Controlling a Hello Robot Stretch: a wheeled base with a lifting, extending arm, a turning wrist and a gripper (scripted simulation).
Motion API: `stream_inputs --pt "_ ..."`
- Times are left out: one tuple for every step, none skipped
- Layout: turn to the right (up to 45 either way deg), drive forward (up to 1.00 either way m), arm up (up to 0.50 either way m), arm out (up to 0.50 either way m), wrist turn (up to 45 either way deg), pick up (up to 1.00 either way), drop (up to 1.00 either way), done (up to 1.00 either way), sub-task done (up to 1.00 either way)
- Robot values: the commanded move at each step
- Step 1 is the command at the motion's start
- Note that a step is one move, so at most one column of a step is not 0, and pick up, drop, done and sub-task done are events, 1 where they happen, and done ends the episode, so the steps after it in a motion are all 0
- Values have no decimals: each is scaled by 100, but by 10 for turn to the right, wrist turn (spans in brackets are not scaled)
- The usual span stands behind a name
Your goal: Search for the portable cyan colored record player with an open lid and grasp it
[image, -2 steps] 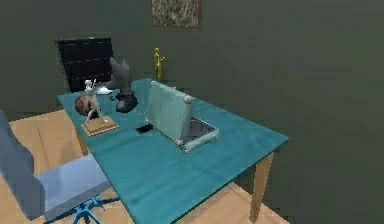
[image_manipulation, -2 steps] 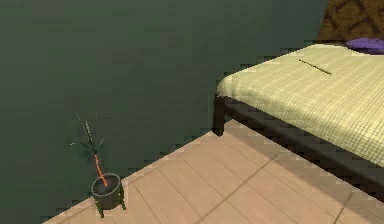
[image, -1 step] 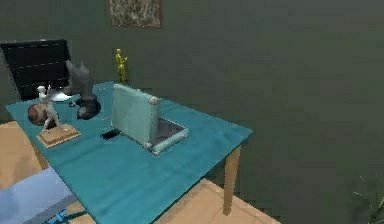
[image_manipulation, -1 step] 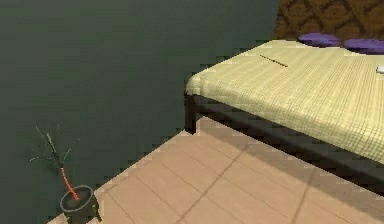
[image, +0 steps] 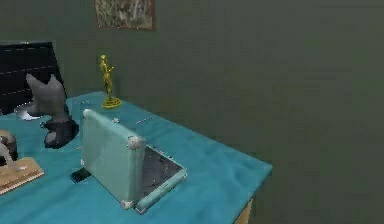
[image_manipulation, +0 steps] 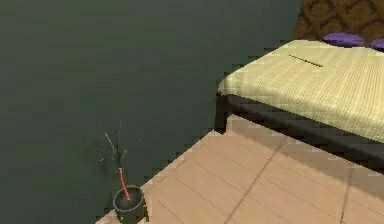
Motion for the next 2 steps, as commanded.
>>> stream_inputs --pt "-450 0 0 0 0 0 0 0 0" --pt "-450 0 0 0 0 0 0 0 0"
